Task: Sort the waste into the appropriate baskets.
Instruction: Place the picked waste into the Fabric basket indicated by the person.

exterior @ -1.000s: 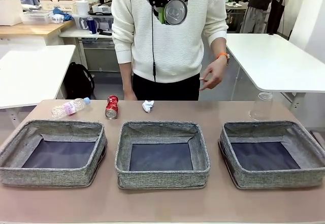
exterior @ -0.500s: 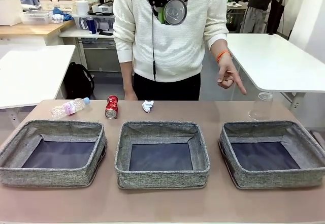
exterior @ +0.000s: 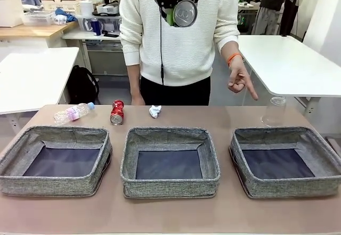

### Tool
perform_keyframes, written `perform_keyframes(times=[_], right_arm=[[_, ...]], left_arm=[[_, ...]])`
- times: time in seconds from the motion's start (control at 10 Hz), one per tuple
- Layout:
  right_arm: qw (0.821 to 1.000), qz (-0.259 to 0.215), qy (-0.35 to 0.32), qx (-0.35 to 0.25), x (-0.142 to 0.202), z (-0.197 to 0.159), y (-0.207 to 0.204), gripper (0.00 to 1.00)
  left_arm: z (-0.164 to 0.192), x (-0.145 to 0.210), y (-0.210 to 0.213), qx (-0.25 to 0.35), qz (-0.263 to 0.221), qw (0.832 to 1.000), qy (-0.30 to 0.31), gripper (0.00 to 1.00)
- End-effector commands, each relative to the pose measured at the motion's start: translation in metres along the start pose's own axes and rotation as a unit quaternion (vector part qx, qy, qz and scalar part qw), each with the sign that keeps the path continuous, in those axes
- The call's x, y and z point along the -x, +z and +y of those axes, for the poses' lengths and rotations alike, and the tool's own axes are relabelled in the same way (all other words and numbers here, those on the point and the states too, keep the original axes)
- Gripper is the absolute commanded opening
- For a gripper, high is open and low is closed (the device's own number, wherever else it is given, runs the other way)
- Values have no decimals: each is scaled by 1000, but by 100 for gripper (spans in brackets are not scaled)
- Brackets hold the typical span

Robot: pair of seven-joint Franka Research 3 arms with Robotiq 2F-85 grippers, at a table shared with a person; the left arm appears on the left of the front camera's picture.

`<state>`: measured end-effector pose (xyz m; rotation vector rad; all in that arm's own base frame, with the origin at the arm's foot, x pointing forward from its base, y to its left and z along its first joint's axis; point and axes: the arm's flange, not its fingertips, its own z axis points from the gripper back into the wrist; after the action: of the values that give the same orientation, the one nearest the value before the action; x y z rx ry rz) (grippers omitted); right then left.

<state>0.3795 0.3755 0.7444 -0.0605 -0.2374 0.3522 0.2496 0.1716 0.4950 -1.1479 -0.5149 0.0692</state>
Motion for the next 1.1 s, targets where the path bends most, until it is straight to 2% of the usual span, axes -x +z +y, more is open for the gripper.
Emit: perform_keyframes(times=[0.0, 0.3, 0.6, 0.7, 0.8, 1.0], right_arm=[[999, -1, 39, -12, 47, -47, -37, 41], [999, 5, 36, -14, 125, -119, -109, 41], [999, -8, 19, -36, 185, -169, -159, 41], [999, 25, -2, -28, 194, -181, -181, 41], [997, 40, -52, -38, 198, -195, -208, 41], [991, 33, -109, -70, 202, -205, -255, 41]], left_arm=[[-2, -1, -1, 9, -4, 1000, -12, 100], [-2, -1, -1, 9, -4, 1000, -12, 100], [-2, -1, -1, 9, -4, 1000, -12, 100], [-2, -1, -1, 9, -4, 1000, -12, 100], [-2, -1, -1, 9, -4, 1000, -12, 100], [-2, -1, -1, 9, -4, 1000, -12, 100]])
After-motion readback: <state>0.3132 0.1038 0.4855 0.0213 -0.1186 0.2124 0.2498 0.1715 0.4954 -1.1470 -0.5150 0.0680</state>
